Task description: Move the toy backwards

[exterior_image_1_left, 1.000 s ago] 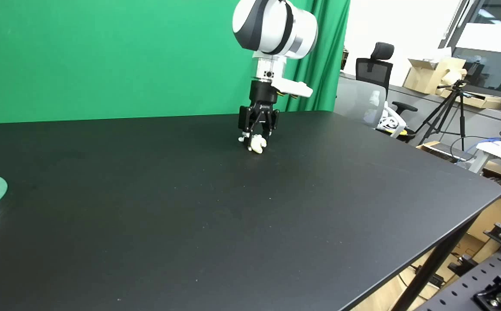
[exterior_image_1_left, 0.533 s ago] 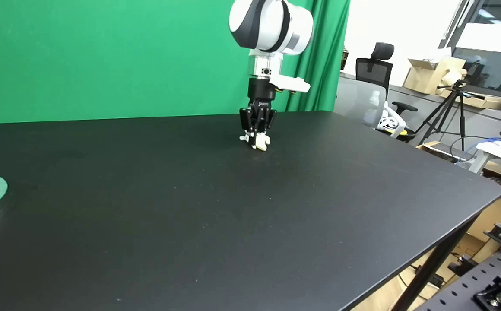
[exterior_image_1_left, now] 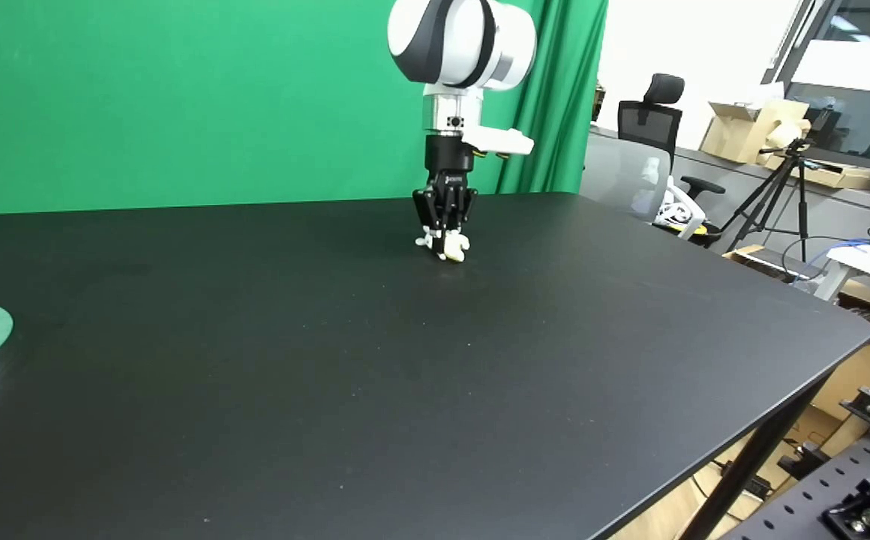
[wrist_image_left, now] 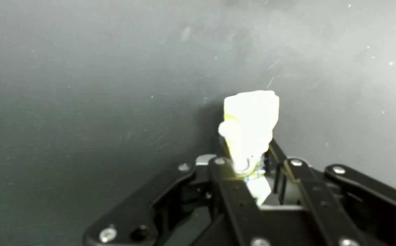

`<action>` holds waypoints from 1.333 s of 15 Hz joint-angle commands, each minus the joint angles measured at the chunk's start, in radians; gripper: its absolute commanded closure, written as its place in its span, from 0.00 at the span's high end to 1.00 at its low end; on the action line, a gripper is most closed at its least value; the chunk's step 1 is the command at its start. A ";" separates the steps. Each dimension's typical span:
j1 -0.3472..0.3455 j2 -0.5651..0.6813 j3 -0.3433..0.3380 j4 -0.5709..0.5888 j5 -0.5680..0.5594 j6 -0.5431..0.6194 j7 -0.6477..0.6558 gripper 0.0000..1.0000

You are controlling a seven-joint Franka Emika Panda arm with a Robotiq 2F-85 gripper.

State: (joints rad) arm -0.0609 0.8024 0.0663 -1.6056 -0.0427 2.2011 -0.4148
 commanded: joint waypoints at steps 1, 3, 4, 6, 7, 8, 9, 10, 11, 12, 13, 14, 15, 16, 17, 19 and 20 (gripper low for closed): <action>0.030 -0.065 -0.021 -0.073 -0.026 -0.063 0.090 0.07; 0.039 -0.105 -0.019 -0.131 -0.020 -0.092 0.116 0.07; 0.045 -0.126 -0.019 -0.163 -0.018 -0.101 0.132 0.07; 0.057 -0.168 -0.020 -0.232 -0.016 -0.095 0.169 0.07; 0.063 -0.190 -0.022 -0.272 -0.015 -0.065 0.194 0.07; 0.066 -0.211 -0.020 -0.311 -0.007 -0.035 0.215 0.07; 0.070 -0.234 -0.020 -0.354 -0.001 0.007 0.241 0.07; 0.075 -0.259 -0.021 -0.399 0.002 0.057 0.264 0.07; 0.085 -0.284 -0.027 -0.445 -0.006 0.111 0.292 0.07; 0.092 -0.307 -0.034 -0.492 -0.014 0.181 0.320 0.07; 0.101 -0.327 -0.042 -0.535 -0.024 0.251 0.345 0.07; 0.108 -0.342 -0.049 -0.574 -0.028 0.318 0.368 0.07; 0.113 -0.360 -0.054 -0.611 -0.024 0.374 0.387 0.07; 0.121 -0.376 -0.060 -0.642 -0.026 0.415 0.406 0.07; 0.124 -0.393 -0.060 -0.670 -0.018 0.444 0.418 0.07; 0.116 -0.432 -0.039 -0.716 0.016 0.463 0.417 0.07; 0.117 -0.452 -0.034 -0.737 0.025 0.467 0.421 0.07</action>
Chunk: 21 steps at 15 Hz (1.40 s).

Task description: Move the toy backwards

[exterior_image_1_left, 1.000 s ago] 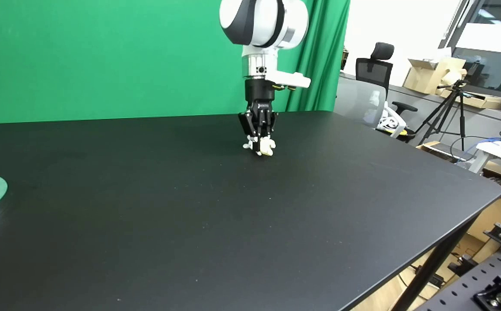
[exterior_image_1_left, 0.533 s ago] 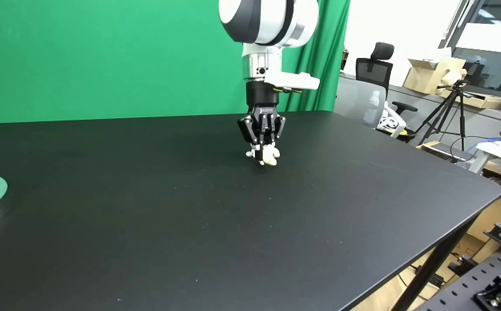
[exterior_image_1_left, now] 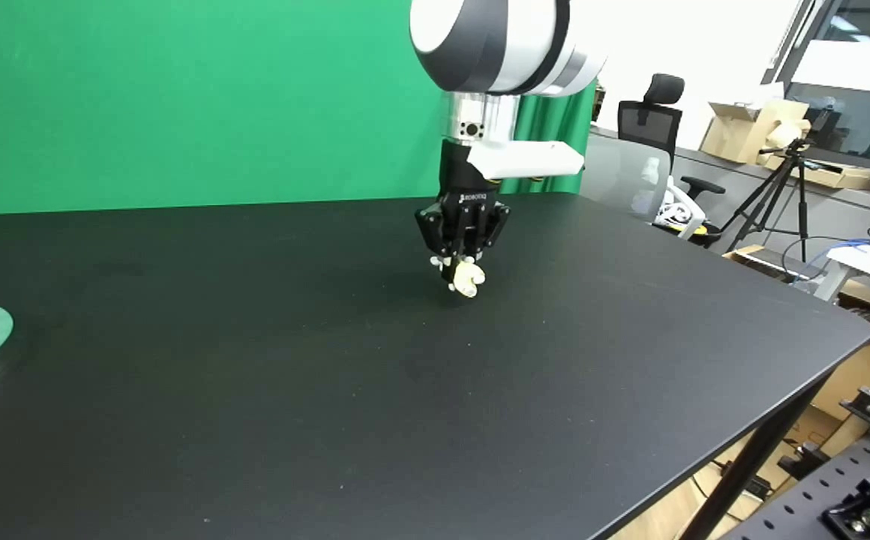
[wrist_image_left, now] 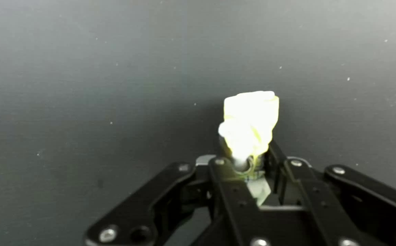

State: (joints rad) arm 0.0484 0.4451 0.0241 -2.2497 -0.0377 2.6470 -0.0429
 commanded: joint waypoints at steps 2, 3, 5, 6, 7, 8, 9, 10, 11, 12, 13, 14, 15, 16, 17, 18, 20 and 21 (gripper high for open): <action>0.006 -0.125 0.017 -0.120 0.037 0.018 0.052 0.07; -0.001 -0.134 0.023 -0.126 0.054 0.006 0.048 0.07; -0.014 -0.138 0.023 -0.128 0.090 -0.033 0.047 0.54; -0.018 -0.134 0.016 -0.129 0.100 -0.035 0.049 0.61; -0.023 -0.131 0.012 -0.129 0.109 -0.040 0.047 0.67; -0.024 -0.125 0.000 -0.130 0.108 -0.040 0.059 0.75; -0.027 -0.123 -0.007 -0.131 0.106 -0.044 0.063 0.81; -0.026 -0.123 -0.017 -0.133 0.097 -0.044 0.071 0.87; -0.021 -0.124 -0.030 -0.136 0.082 -0.039 0.084 0.95; -0.014 -0.125 -0.044 -0.140 0.064 -0.035 0.099 0.99; -0.009 -0.128 -0.054 -0.143 0.048 -0.032 0.110 1.00; 0.001 -0.132 -0.067 -0.146 0.023 -0.028 0.127 1.00; 0.008 -0.136 -0.076 -0.146 0.000 -0.029 0.142 1.00; 0.019 -0.144 -0.088 -0.147 -0.029 -0.033 0.164 1.00; 0.025 -0.151 -0.093 -0.146 -0.047 -0.045 0.177 1.00; 0.022 -0.162 -0.086 -0.144 -0.045 -0.061 0.174 1.00; 0.012 -0.183 -0.071 -0.139 -0.022 -0.095 0.161 1.00; 0.006 -0.195 -0.065 -0.138 -0.008 -0.108 0.155 1.00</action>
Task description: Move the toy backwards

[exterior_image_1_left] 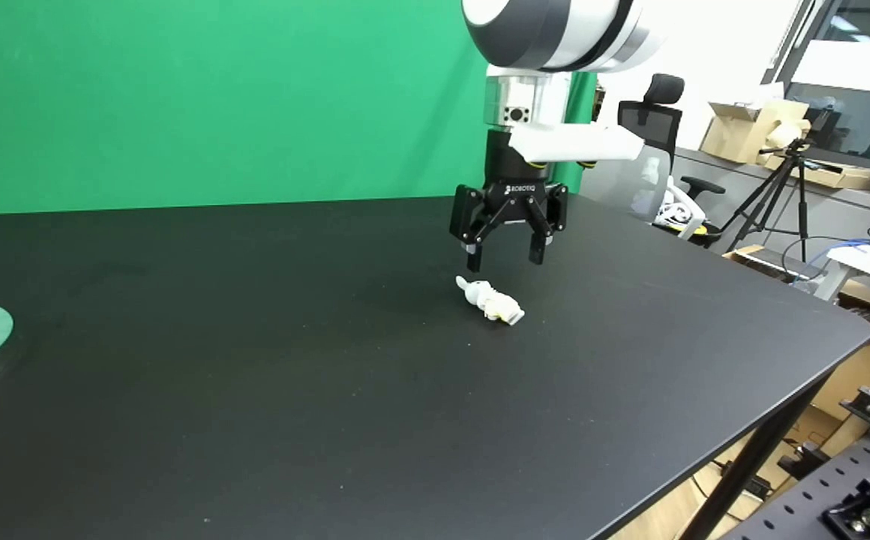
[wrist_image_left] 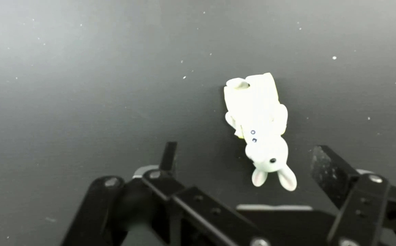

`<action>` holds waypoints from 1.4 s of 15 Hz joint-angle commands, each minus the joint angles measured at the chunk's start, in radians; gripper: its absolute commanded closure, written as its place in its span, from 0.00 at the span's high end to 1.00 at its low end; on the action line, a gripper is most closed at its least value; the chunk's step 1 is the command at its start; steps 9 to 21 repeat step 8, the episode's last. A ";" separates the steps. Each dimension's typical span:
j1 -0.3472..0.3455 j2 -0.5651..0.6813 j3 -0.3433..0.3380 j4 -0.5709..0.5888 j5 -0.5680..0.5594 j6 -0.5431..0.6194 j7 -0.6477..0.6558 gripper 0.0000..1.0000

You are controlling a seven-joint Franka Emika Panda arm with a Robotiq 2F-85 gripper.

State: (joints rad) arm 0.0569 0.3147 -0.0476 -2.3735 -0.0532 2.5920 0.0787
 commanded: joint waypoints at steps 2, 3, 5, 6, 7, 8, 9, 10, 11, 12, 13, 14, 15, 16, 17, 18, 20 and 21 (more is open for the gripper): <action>0.001 -0.087 -0.006 -0.013 -0.012 -0.063 0.058 1.00; -0.001 -0.098 -0.007 -0.012 -0.013 -0.069 0.063 1.00; -0.004 -0.115 -0.008 -0.011 -0.019 -0.080 0.071 1.00; -0.007 -0.121 -0.007 -0.009 -0.018 -0.090 0.068 1.00; -0.012 -0.126 -0.004 -0.008 -0.011 -0.100 0.058 1.00; -0.019 -0.130 0.002 -0.003 0.004 -0.122 0.041 1.00; -0.019 -0.130 0.002 -0.003 0.004 -0.122 0.041 1.00; -0.019 -0.130 0.002 -0.003 0.004 -0.122 0.041 1.00; -0.019 -0.130 0.002 -0.003 0.004 -0.122 0.041 1.00; -0.019 -0.130 0.002 -0.003 0.004 -0.122 0.041 1.00; -0.019 -0.130 0.002 -0.003 0.004 -0.122 0.041 1.00; -0.019 -0.130 0.002 -0.003 0.004 -0.122 0.041 1.00; -0.019 -0.130 0.002 -0.003 0.004 -0.122 0.041 1.00; -0.019 -0.130 0.002 -0.003 0.004 -0.122 0.041 1.00; -0.019 -0.130 0.002 -0.003 0.004 -0.122 0.041 1.00; -0.019 -0.130 0.002 -0.003 0.004 -0.122 0.041 1.00; -0.019 -0.130 0.002 -0.003 0.004 -0.122 0.041 1.00; -0.019 -0.130 0.002 -0.003 0.004 -0.122 0.041 1.00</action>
